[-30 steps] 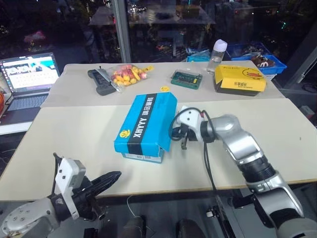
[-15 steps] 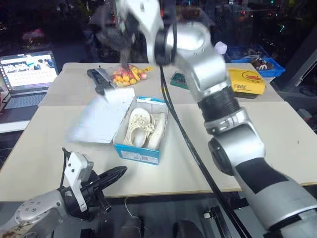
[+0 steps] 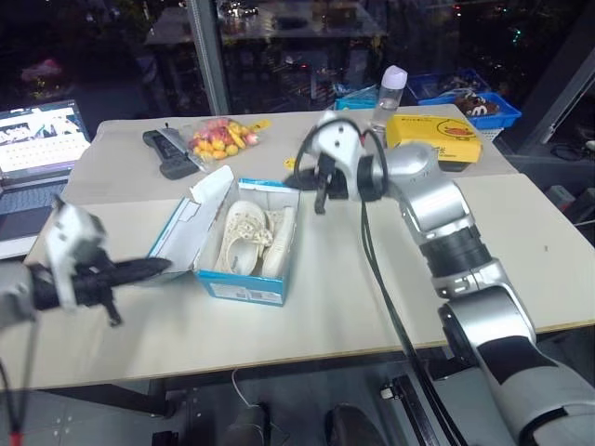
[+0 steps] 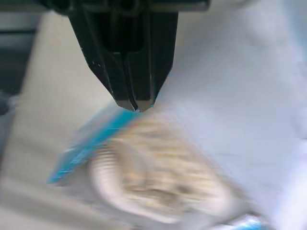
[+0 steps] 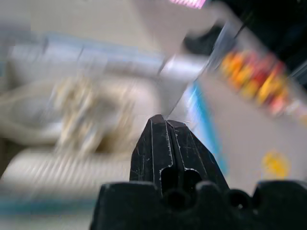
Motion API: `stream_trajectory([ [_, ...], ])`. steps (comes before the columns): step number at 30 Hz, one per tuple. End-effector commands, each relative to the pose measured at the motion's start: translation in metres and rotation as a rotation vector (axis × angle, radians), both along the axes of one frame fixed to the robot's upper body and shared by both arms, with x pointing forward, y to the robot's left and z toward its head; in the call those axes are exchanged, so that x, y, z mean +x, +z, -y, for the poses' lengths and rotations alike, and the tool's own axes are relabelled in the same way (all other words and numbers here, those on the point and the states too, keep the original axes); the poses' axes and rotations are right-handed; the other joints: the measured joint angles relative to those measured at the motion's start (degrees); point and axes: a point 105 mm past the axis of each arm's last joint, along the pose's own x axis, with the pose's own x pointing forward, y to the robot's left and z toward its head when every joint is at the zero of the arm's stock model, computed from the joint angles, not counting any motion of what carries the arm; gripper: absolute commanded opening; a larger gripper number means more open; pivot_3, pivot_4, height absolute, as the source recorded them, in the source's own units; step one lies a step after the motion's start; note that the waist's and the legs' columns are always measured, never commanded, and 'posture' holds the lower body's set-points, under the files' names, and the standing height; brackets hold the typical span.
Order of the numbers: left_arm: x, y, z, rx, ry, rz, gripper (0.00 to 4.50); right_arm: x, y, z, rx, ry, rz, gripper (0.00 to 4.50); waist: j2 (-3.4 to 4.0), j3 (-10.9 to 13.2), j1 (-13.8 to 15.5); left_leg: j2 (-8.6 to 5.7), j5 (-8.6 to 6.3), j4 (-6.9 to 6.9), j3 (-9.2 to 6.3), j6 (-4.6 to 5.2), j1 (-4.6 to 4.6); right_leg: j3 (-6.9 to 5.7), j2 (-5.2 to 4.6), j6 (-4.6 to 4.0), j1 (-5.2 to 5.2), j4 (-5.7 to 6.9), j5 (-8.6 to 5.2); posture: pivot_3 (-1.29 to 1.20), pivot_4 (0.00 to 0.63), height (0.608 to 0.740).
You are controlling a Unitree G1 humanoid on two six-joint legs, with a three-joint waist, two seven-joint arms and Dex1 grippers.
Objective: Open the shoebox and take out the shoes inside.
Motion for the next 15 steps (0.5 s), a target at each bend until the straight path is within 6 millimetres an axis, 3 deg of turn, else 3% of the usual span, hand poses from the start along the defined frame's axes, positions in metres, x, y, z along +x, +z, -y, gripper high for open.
stream_trajectory([
  [1, 0.011, -0.002, -0.025, 0.053, -0.012, -0.016, 0.01, -0.013, 0.015, -0.011, -0.027, 0.069, 0.052, 0.07, 0.04, 0.02, -0.42, 0.02, 0.00, 0.00, -0.02, 0.00, 0.02, 0.02, -0.01, 0.01, 0.00, 0.00, 0.00, 0.00, 0.150, 0.734],
  [6, 0.030, 0.009, -0.034, 0.026, -0.030, 0.002, 0.01, -0.020, 0.009, -0.020, -0.049, 0.098, 0.008, 0.07, -0.05, 0.07, -0.59, 0.05, -0.01, 0.07, 0.02, 0.01, -0.05, -0.05, 0.01, 0.05, -0.06, 0.11, -0.02, 0.00, 0.150, 0.734],
  [9, 0.035, 0.013, -0.032, 0.015, -0.047, 0.016, 0.00, -0.024, 0.006, -0.029, -0.052, 0.118, 0.001, 0.77, -0.06, 0.07, -0.53, 0.03, -0.02, 0.14, -0.04, 0.01, -0.11, -0.05, -0.02, 0.07, -0.08, 0.14, -0.01, 0.00, 0.150, 0.734],
  [15, 0.041, 0.015, -0.030, -0.002, -0.065, 0.026, 0.00, -0.048, 0.007, -0.064, -0.037, 0.226, -0.043, 2.79, -0.06, 0.07, -0.76, 0.08, -0.02, 0.15, -0.23, 0.01, -0.10, -0.03, 0.01, 0.08, -0.17, 0.27, -0.02, 0.00, 0.150, 0.734],
])
